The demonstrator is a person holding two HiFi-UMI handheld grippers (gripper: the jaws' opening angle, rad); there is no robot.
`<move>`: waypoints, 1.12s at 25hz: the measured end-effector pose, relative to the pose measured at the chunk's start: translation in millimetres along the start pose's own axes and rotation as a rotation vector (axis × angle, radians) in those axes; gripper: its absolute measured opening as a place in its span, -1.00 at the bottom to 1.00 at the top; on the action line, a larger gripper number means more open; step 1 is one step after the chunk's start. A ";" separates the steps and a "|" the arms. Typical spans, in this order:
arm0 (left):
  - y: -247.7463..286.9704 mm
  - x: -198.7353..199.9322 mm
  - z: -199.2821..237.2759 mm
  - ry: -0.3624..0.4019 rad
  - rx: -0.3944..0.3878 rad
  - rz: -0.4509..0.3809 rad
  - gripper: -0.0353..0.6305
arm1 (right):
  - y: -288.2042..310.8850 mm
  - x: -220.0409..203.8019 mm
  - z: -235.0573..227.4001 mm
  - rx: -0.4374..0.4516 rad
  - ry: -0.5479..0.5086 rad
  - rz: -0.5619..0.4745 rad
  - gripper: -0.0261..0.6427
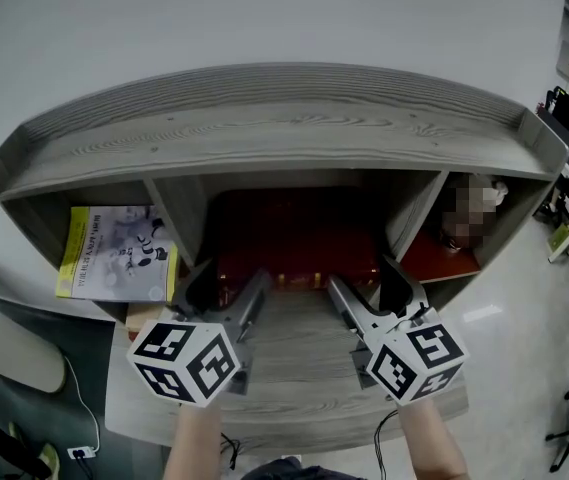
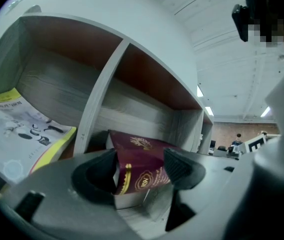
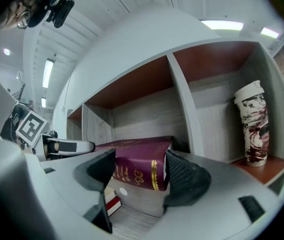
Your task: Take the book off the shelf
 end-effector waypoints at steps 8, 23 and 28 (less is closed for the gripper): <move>-10.9 -2.8 -2.1 -0.004 -0.005 -0.024 0.00 | -7.9 1.7 9.8 -0.005 -0.020 -0.026 0.00; -36.8 -6.1 -21.0 0.024 -0.015 -0.046 0.00 | -37.7 1.8 22.5 -0.017 0.000 -0.075 0.00; -46.6 -8.8 -28.4 0.022 -0.022 -0.055 0.00 | -50.1 3.1 27.2 -0.019 -0.007 -0.088 0.00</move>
Point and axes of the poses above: the fingertips, and each gripper's own axes: y forward along the fingers, z to its left, x out of its top, the point moved 6 cm from there along -y, backward along the fingers, and after that the axes turned 3 degrees about x, right-handed, at the moved point
